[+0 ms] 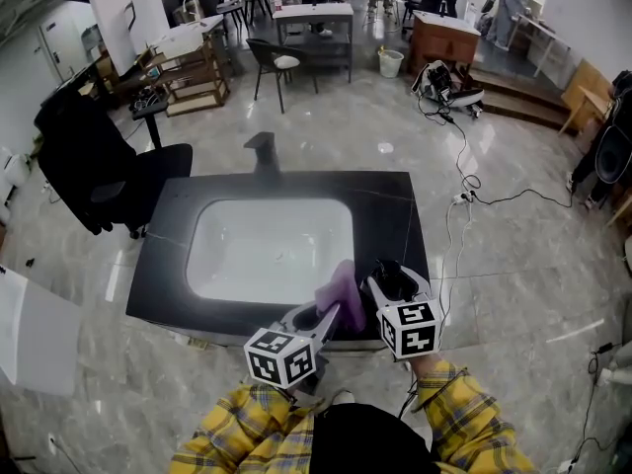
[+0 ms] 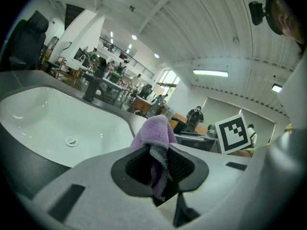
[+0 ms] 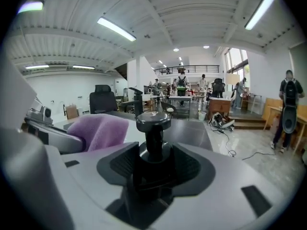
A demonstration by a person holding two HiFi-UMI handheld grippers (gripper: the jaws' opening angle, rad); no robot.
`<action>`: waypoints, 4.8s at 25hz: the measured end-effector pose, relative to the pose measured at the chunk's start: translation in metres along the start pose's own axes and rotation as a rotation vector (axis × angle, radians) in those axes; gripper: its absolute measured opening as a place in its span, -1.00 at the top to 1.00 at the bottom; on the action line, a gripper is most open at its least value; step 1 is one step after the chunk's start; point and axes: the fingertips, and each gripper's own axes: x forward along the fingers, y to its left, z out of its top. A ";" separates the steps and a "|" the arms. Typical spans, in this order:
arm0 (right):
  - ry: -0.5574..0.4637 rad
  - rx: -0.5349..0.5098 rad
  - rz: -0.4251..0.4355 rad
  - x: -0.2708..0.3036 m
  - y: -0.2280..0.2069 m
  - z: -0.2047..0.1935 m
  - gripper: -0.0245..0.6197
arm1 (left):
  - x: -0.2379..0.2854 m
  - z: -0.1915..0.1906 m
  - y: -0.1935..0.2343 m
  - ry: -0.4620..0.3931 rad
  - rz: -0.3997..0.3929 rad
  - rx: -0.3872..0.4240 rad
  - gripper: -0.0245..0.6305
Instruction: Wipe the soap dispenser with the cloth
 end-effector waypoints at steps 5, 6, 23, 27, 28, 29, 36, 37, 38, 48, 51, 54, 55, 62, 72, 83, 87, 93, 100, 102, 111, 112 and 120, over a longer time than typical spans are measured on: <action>-0.001 0.028 -0.084 -0.003 -0.002 -0.001 0.27 | 0.000 0.000 -0.001 0.000 0.000 0.001 0.73; 0.000 0.034 -0.100 -0.003 -0.003 -0.001 0.27 | 0.000 0.000 -0.001 -0.002 0.001 0.000 0.73; -0.114 -0.040 -0.033 -0.039 -0.003 0.007 0.20 | 0.022 0.011 -0.017 -0.020 -0.060 -0.013 0.73; -0.114 -0.007 -0.062 -0.048 -0.016 0.003 0.20 | 0.032 0.011 -0.027 -0.024 -0.074 -0.006 0.73; -0.115 0.001 -0.069 -0.050 -0.020 0.001 0.20 | 0.034 0.009 -0.028 -0.021 -0.076 -0.007 0.73; -0.115 0.008 -0.074 -0.053 -0.022 0.000 0.20 | 0.036 0.007 -0.029 -0.018 -0.076 -0.008 0.73; -0.105 0.030 -0.087 -0.059 -0.033 -0.011 0.20 | 0.046 -0.007 -0.020 0.013 -0.049 -0.005 0.73; -0.105 0.033 -0.089 -0.059 -0.033 -0.012 0.20 | 0.047 -0.009 -0.017 0.018 -0.042 -0.005 0.73; -0.105 0.035 -0.092 -0.060 -0.033 -0.013 0.20 | 0.047 -0.012 -0.015 0.024 -0.036 -0.007 0.73; -0.089 0.052 -0.070 -0.061 -0.030 -0.022 0.20 | 0.049 -0.023 -0.006 0.033 -0.014 0.012 0.73; -0.087 0.051 -0.060 -0.063 -0.027 -0.023 0.20 | 0.047 -0.024 -0.006 0.038 -0.010 0.025 0.73; -0.088 0.041 -0.046 -0.063 -0.025 -0.022 0.20 | 0.042 -0.024 -0.004 0.054 0.004 0.046 0.73; -0.088 0.036 -0.040 -0.063 -0.025 -0.022 0.20 | 0.041 -0.024 -0.004 0.059 0.008 0.059 0.73; -0.101 -0.048 0.076 -0.050 -0.017 -0.010 0.20 | 0.018 -0.005 -0.005 -0.021 -0.001 -0.003 0.73; -0.007 -0.336 0.465 -0.021 0.012 0.003 0.20 | -0.015 0.015 0.005 -0.087 0.018 0.009 0.73; 0.162 -0.510 0.727 -0.004 0.025 -0.007 0.25 | -0.023 0.015 0.013 -0.096 0.016 -0.007 0.73; 0.136 -0.436 0.689 0.000 0.023 -0.005 0.26 | -0.018 0.012 0.015 -0.088 0.017 -0.018 0.73; 0.100 -0.335 0.550 0.009 0.020 0.000 0.26 | -0.011 0.010 0.017 -0.069 0.013 -0.025 0.73; 0.093 -0.179 0.304 0.013 0.006 0.001 0.26 | -0.007 0.007 0.010 -0.056 -0.008 -0.020 0.73; 0.097 -0.134 0.223 0.014 0.002 0.001 0.27 | -0.007 0.006 0.009 -0.054 -0.009 -0.020 0.73; 0.060 0.084 -0.093 0.008 -0.006 0.000 0.27 | -0.012 0.005 0.002 -0.054 -0.010 -0.015 0.73; 0.058 0.098 -0.109 0.008 -0.006 -0.001 0.27 | -0.013 0.004 0.003 -0.054 -0.009 -0.014 0.73; 0.027 -0.035 0.089 0.006 0.005 0.010 0.10 | -0.013 0.002 -0.001 -0.051 -0.016 -0.007 0.73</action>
